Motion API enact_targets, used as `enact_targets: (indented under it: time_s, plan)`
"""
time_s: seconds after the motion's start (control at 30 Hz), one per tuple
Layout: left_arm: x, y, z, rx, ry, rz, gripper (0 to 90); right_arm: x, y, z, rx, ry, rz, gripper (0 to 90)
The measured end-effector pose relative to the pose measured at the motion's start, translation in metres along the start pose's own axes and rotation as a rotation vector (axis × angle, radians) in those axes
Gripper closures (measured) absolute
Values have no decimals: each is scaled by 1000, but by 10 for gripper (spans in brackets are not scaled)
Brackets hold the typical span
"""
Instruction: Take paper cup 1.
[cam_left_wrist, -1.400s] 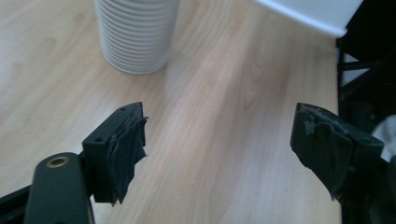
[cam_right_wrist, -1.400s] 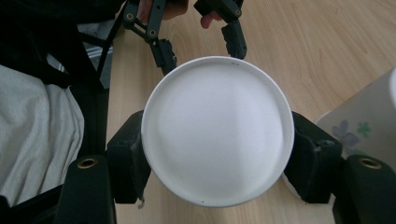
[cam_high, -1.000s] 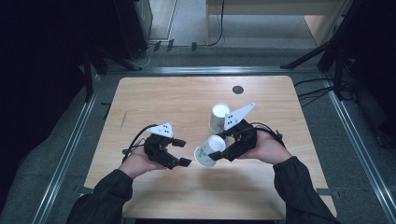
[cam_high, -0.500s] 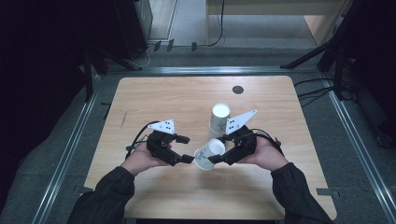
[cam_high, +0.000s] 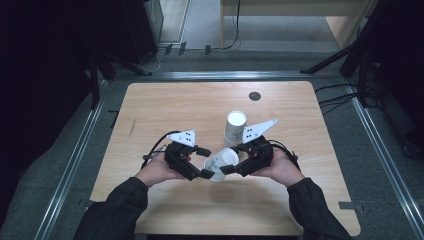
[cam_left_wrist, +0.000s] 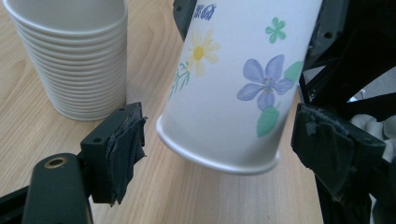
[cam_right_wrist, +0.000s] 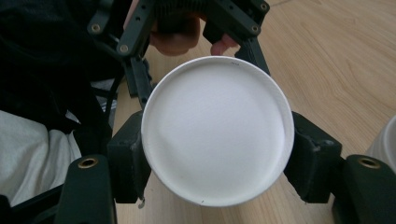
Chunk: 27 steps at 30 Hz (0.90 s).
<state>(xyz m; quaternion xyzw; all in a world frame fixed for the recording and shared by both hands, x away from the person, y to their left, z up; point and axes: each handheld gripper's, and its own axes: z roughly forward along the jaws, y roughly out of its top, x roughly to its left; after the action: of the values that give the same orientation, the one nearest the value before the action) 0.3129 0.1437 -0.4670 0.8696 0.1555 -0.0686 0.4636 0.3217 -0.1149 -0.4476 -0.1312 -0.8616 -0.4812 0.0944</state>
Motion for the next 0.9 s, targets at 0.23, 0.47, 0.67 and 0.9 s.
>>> enact_targets:
  time_s: [0.23, 0.47, 0.67, 0.9]
  plan:
    - [-1, 1, 6, 2, -19, 28, 179, 0, 1, 2, -15, 20, 8, 333]
    - [-3, 1, 7, 5, -37, 58, 227, -1, 2, 6, -19, 46, 30, 334]
    - [-4, 0, 9, 29, -31, 76, 247, -2, 3, 11, -11, 56, 49, 335]
    - [-5, 1, 9, 40, -29, 83, 274, -2, 2, 12, -3, 55, 49, 338]
